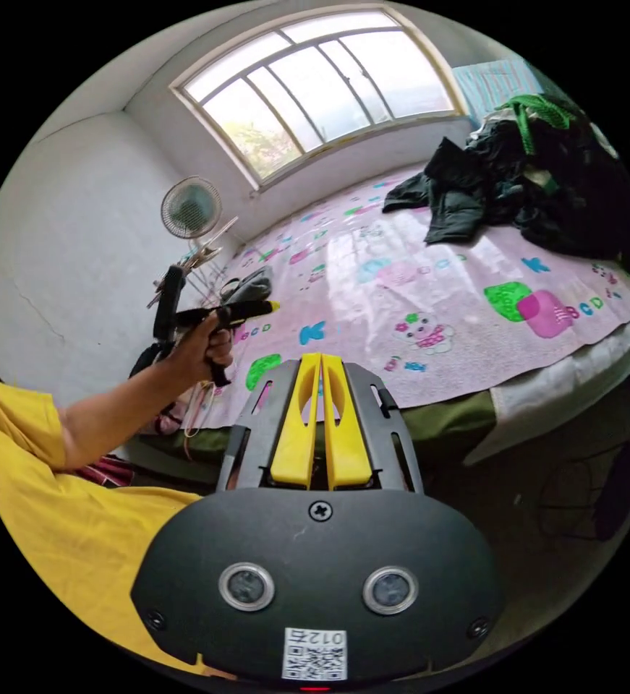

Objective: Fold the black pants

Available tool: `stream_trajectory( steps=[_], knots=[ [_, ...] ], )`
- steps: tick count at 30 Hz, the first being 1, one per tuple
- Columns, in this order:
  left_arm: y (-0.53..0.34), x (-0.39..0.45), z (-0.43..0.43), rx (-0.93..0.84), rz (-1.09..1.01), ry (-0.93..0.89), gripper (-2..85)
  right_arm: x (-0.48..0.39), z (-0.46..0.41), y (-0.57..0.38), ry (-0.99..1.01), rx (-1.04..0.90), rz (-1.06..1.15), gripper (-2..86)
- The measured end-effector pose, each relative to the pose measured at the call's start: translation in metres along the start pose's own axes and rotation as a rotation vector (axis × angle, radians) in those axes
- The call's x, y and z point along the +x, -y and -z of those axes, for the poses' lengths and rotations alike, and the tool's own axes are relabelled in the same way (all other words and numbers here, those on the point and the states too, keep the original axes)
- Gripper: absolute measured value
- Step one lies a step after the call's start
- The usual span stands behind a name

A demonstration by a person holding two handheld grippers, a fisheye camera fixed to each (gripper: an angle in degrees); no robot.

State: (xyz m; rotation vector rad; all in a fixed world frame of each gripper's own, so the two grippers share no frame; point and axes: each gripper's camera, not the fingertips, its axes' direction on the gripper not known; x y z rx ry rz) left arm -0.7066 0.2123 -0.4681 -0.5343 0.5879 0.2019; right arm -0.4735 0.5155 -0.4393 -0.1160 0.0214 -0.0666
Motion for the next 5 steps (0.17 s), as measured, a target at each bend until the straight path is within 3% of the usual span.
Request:
stream_trajectory(
  steps=[5],
  knots=[
    [0.132, 0.096, -0.125, -0.034, -0.185, 0.040, 2.4, 0.115, 0.023, 0.047, -0.091, 0.023, -0.050, 0.6]
  ],
)
